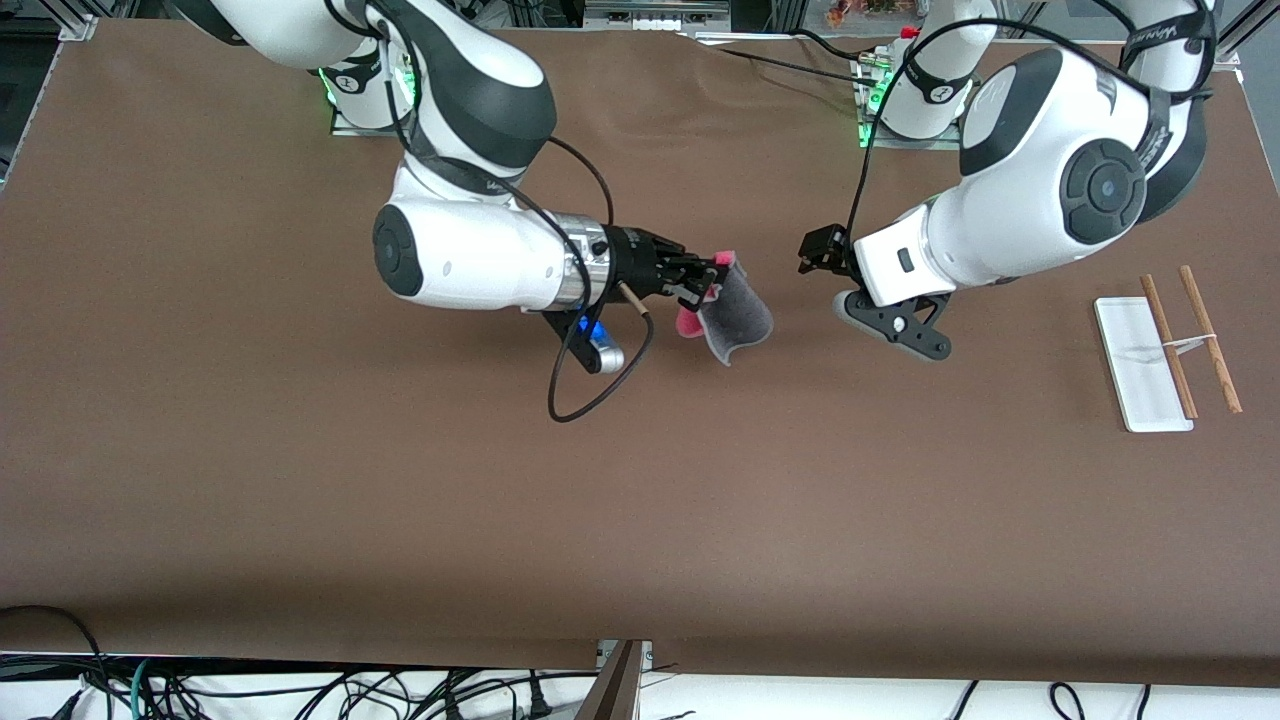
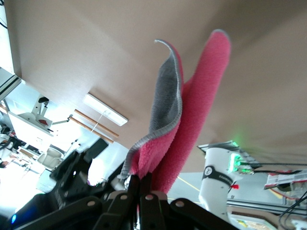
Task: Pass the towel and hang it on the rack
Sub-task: 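Move the left gripper to the hanging towel beside the right gripper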
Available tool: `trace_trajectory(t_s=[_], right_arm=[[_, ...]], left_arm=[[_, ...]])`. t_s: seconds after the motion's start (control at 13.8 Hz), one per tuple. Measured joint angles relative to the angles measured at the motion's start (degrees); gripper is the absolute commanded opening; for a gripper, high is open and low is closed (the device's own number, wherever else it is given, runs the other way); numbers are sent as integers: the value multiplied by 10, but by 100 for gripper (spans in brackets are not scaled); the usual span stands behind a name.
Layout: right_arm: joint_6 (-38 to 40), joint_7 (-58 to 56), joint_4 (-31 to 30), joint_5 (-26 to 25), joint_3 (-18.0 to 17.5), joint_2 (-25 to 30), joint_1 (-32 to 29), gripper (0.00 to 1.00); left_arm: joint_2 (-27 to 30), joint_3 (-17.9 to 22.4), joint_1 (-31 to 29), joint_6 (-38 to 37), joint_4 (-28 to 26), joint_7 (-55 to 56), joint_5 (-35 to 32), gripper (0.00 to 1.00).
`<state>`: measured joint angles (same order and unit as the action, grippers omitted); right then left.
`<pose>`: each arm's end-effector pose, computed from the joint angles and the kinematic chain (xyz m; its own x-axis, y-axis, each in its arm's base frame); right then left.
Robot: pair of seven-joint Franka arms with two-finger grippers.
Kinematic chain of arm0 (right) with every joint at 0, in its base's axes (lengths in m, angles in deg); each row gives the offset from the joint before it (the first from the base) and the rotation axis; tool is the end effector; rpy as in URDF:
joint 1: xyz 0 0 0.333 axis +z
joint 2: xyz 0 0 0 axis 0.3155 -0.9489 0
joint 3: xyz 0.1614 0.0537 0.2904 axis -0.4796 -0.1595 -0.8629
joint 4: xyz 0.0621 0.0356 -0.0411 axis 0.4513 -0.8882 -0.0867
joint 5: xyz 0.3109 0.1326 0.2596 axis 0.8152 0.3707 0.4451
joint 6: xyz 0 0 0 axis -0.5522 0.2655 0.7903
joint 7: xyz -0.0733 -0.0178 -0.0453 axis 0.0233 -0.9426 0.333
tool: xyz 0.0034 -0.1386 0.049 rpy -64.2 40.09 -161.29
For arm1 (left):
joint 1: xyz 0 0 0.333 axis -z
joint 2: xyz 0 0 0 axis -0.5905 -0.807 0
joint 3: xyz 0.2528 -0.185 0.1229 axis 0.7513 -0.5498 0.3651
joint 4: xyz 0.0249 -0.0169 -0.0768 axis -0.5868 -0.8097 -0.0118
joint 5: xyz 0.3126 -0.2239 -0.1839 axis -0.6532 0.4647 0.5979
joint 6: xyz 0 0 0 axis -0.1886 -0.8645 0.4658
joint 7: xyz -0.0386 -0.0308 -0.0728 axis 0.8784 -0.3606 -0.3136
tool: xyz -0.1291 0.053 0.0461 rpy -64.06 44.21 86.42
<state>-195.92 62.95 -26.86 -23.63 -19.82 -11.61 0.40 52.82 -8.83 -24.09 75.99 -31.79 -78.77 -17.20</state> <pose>0.6174 0.5538 0.4793 0.6017 -0.3729 -0.7064 -0.7630 -0.5300 -0.3701 0.6111 -0.2631 0.4535 0.9094 -0.4030 -0.1028 -0.3420 -0.8652 0.3668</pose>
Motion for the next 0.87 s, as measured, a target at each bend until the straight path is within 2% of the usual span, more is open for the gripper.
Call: trace_trajectory(t_s=[0.22, 0.65, 0.87], right_arm=[[-13, 14, 0, 0, 0, 0, 9, 0], [-14, 16, 0, 0, 0, -1, 8, 0], [-17, 16, 0, 0, 0, -1, 8, 0]], left_arm=[[-21, 5, -3, 16, 1, -63, 40, 100], [-53, 7, -19, 35, 3, -161, 53, 100], [-79, 7, -30, 54, 3, -223, 112, 100]])
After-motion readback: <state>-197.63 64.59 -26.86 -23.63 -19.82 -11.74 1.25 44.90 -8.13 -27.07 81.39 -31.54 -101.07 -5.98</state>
